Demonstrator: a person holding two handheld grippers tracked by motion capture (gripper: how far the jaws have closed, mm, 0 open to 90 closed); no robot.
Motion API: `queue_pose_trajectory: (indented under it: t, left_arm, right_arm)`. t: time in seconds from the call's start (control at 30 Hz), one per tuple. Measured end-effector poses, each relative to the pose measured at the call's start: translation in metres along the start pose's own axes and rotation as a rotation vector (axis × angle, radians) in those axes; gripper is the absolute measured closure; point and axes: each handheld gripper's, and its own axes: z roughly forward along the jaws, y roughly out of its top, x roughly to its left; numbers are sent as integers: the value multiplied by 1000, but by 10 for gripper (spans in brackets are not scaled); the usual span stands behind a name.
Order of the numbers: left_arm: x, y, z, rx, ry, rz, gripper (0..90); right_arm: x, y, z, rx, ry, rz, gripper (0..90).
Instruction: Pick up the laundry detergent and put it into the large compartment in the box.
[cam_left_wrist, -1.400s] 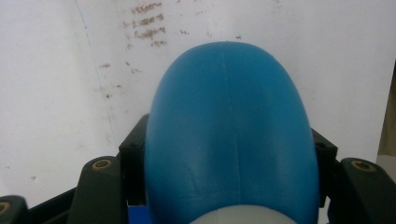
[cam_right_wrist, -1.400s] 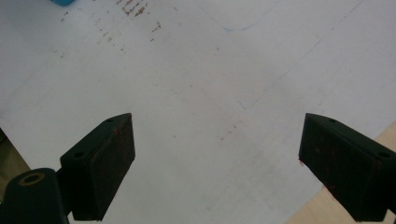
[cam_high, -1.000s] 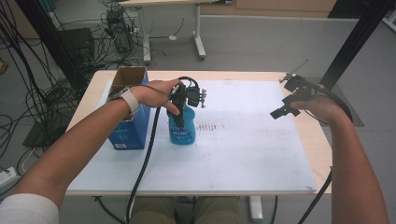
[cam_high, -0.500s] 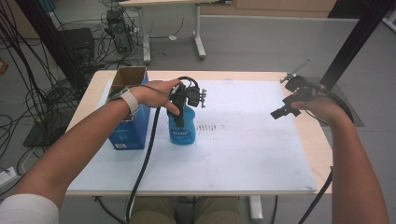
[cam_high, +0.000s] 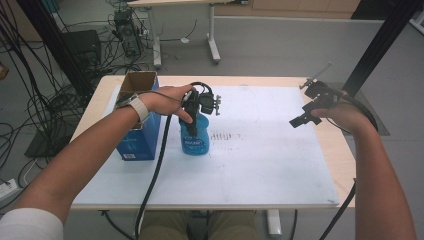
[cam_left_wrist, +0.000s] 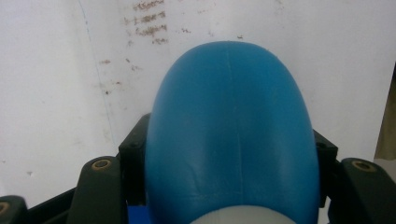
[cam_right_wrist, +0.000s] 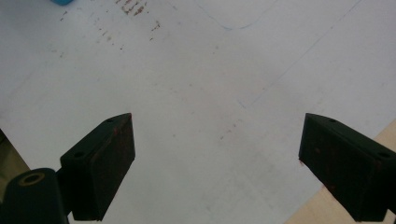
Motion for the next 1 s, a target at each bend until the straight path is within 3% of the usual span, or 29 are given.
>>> queue_pose_trajectory:
  t: [0.63,1.0]
  left_arm:
    - [1,0,0,2,-7,-21,380]
    - [-4,0,-3,-5,9,-21,384]
  right_arm:
    - [-3,-8,-1,-3,4,11,109]
    - [-1,-10,-4,-11,0,11,109]
